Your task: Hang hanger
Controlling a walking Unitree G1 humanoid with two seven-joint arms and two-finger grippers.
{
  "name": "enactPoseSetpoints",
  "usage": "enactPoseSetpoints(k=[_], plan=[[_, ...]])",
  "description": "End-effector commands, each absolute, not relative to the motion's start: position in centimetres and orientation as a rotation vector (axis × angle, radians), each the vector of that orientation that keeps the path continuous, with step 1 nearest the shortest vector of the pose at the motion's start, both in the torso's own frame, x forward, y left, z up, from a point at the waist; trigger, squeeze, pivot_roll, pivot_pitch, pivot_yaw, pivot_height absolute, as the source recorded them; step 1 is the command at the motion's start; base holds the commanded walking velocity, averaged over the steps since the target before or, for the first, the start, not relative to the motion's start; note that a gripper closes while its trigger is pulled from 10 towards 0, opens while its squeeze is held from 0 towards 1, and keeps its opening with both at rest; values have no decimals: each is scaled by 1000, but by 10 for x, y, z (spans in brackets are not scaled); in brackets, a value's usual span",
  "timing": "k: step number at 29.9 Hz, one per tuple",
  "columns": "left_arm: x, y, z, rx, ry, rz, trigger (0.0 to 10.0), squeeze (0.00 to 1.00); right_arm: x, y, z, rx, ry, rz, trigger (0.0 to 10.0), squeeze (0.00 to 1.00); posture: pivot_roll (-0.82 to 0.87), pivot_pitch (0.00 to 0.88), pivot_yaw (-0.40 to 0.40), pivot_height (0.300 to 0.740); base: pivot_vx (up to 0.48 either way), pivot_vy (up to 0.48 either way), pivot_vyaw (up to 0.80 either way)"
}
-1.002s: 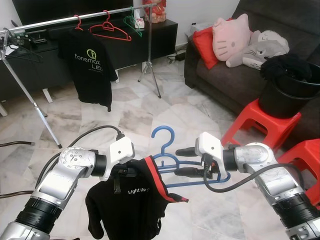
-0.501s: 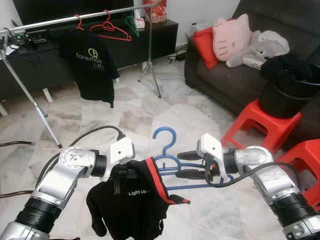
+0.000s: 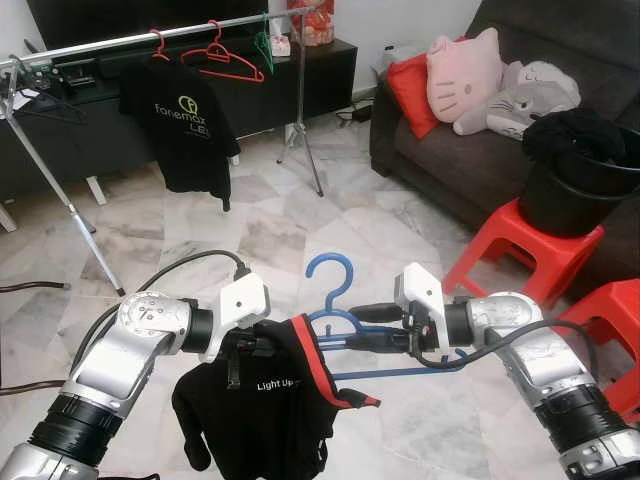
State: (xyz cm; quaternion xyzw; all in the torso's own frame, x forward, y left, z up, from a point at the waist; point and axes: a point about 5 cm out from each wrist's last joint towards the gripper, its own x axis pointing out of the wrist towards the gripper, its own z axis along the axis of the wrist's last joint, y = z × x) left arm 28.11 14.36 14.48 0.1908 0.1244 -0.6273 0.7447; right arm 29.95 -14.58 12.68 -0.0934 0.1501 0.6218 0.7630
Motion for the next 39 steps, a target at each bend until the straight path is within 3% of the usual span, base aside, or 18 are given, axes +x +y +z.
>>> enactPoseSetpoints(k=[1,15,22,39], plan=[[281,137,158,414,207,-1416,0,0,302,-144,138,-177,272,1360,0,0,-36,0,-61,740,0,0,0],[282,137,161,412,192,-1416,0,0,299,-144,135,-163,297,1391,0,0,-37,0,-63,740,0,0,0],[284,137,162,416,190,-1411,0,0,298,-151,122,-290,402,1381,0,0,-41,0,-64,740,0,0,0],[287,140,166,419,174,-1386,0,0,298,-149,124,-281,393,1388,0,0,-37,0,-61,740,0,0,0]])
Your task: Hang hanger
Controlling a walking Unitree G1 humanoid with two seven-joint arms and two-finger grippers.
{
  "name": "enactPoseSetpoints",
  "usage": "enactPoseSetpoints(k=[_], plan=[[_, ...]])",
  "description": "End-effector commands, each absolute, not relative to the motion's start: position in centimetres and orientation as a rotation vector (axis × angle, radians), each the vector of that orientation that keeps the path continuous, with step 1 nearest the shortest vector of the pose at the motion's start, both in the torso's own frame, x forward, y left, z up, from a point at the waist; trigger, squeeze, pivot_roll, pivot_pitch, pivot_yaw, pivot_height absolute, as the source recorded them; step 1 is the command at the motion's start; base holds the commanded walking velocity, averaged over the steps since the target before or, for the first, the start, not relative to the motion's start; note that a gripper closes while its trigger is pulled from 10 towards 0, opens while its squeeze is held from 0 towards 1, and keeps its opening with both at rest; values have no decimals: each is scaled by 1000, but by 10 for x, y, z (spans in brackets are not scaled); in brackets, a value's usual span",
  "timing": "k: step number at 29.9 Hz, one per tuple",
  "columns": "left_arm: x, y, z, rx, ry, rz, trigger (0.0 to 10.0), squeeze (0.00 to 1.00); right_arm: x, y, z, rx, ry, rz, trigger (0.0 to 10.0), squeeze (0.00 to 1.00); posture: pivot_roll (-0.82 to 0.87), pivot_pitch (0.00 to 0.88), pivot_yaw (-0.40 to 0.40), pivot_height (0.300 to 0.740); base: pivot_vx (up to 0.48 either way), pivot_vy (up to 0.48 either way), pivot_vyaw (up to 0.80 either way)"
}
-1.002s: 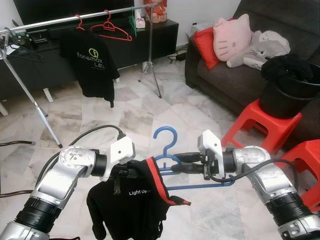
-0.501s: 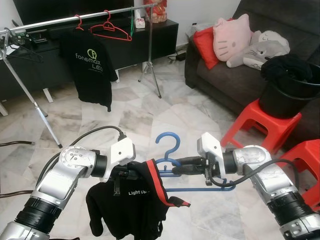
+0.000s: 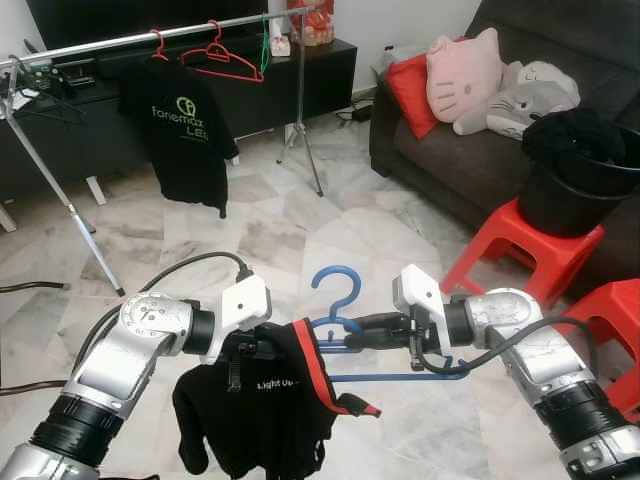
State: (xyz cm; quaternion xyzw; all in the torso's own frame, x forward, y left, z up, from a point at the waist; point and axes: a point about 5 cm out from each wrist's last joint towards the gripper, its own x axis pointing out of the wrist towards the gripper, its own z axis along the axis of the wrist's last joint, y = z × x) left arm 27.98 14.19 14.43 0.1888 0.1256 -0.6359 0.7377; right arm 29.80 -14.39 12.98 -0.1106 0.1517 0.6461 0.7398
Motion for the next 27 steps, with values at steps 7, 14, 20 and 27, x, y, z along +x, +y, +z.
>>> enactPoseSetpoints(k=[7,14,20,27], plan=[[290,142,168,437,159,-1359,10000,0,300,-149,123,-276,381,1363,0,0,-34,0,-58,740,0,0,0],[293,143,170,424,151,-1340,10000,1000,302,-150,123,-270,373,1340,0,0,-34,0,-56,740,0,0,0],[295,144,172,423,141,-1326,10000,1000,302,-151,121,-268,375,1327,0,0,-34,0,-55,740,0,0,0],[298,144,174,422,125,-1309,10000,1000,302,-151,120,-263,371,1311,0,0,-34,0,-55,740,0,0,0]])
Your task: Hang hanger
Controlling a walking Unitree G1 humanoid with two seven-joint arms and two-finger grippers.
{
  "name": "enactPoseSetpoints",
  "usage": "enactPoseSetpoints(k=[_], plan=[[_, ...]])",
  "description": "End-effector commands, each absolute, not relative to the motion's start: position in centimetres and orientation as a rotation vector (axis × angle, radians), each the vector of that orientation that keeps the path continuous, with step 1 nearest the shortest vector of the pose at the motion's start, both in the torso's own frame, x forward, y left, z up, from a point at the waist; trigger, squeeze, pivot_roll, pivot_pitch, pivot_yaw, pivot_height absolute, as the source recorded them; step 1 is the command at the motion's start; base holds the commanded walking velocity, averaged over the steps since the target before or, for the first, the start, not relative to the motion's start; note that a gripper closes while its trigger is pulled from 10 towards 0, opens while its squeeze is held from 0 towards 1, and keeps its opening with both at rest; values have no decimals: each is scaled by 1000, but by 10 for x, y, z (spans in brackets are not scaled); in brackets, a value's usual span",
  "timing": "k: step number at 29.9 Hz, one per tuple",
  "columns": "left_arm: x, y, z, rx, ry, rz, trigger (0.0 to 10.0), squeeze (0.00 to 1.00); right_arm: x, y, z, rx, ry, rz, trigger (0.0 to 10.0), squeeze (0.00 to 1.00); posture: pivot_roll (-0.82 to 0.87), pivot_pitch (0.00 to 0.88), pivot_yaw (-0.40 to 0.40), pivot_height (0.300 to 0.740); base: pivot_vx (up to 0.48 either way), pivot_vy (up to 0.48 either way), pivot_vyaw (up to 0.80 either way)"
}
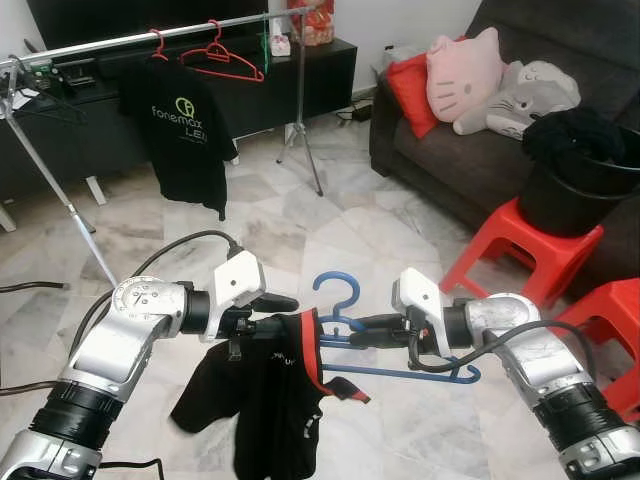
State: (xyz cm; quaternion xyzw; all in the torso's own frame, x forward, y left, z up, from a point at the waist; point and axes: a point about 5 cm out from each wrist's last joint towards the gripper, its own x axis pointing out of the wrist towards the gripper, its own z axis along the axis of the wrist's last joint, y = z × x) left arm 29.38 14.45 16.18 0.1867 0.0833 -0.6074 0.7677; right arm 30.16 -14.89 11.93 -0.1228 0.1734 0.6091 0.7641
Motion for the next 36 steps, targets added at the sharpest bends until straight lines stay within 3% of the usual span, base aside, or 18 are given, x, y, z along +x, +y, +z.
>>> enactPoseSetpoints(k=[1,19,28,29,36], plan=[[298,144,175,421,121,-1305,10000,1000,302,-151,120,-260,369,1304,0,0,-34,0,-55,740,0,0,0],[300,130,166,477,111,-1288,10000,1000,314,-144,122,-255,302,1212,0,0,-32,0,-52,740,0,0,0],[302,125,168,392,28,-1224,10000,1000,314,-146,121,-255,284,1172,0,0,-35,0,-51,740,0,0,0],[300,125,166,371,20,-1213,10000,0,314,-147,121,-253,281,1154,0,0,-34,0,-52,740,0,0,0],[306,123,168,287,-60,-1090,10000,0,318,-147,124,-250,261,1122,0,0,-25,0,-58,740,0,0,0]])
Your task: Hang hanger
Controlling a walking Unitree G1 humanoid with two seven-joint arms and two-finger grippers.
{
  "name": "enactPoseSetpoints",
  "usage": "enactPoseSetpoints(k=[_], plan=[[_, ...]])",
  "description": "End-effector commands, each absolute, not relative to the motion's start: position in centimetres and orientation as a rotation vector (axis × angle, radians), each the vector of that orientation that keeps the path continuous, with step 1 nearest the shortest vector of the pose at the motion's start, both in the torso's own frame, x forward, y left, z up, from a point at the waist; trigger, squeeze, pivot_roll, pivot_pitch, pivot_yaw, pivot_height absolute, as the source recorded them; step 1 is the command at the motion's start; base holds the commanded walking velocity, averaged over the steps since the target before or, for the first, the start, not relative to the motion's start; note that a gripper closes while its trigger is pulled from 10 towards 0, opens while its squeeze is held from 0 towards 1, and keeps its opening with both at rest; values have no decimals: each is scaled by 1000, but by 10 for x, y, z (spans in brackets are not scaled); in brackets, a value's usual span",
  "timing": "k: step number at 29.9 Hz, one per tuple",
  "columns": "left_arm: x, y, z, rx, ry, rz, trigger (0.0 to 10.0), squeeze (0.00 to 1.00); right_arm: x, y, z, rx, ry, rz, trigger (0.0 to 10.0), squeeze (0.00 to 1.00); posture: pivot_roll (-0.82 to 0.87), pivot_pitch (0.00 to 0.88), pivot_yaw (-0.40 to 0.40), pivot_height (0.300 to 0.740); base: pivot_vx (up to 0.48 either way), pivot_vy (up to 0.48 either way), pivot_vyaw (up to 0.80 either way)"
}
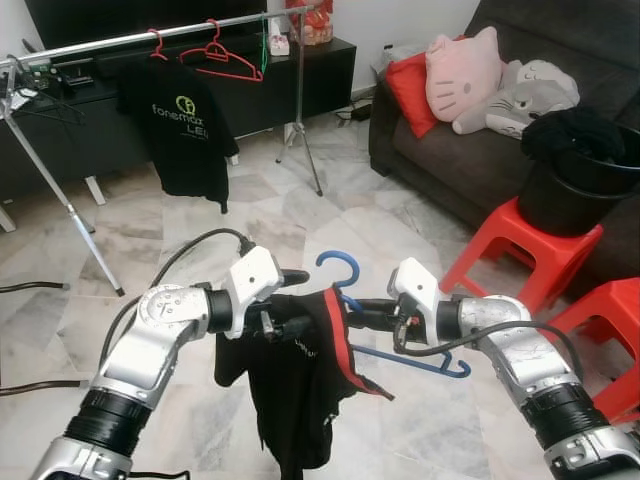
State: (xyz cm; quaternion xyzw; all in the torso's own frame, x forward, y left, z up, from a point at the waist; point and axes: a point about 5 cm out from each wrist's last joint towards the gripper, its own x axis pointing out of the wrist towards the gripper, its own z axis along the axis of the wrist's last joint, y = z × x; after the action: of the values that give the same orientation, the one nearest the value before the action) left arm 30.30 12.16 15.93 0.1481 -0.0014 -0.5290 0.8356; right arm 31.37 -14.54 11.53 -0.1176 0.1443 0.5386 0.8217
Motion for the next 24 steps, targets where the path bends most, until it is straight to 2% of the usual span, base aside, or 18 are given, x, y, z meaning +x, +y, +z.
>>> enactPoseSetpoints(k=[1,6,23,24], plan=[[306,124,168,281,-67,-1074,10000,0,319,-147,124,-250,258,1116,0,0,-25,0,-58,740,0,0,0],[311,127,170,231,-118,-966,10000,0,321,-148,125,-251,248,1096,0,0,-23,0,-59,740,0,0,0],[319,131,179,115,-220,-816,10000,0,330,-157,128,-257,218,979,0,0,-17,0,-59,740,0,0,0],[320,131,180,107,-227,-801,4157,0,330,-157,129,-257,217,979,0,0,-17,0,-59,740,0,0,0]])
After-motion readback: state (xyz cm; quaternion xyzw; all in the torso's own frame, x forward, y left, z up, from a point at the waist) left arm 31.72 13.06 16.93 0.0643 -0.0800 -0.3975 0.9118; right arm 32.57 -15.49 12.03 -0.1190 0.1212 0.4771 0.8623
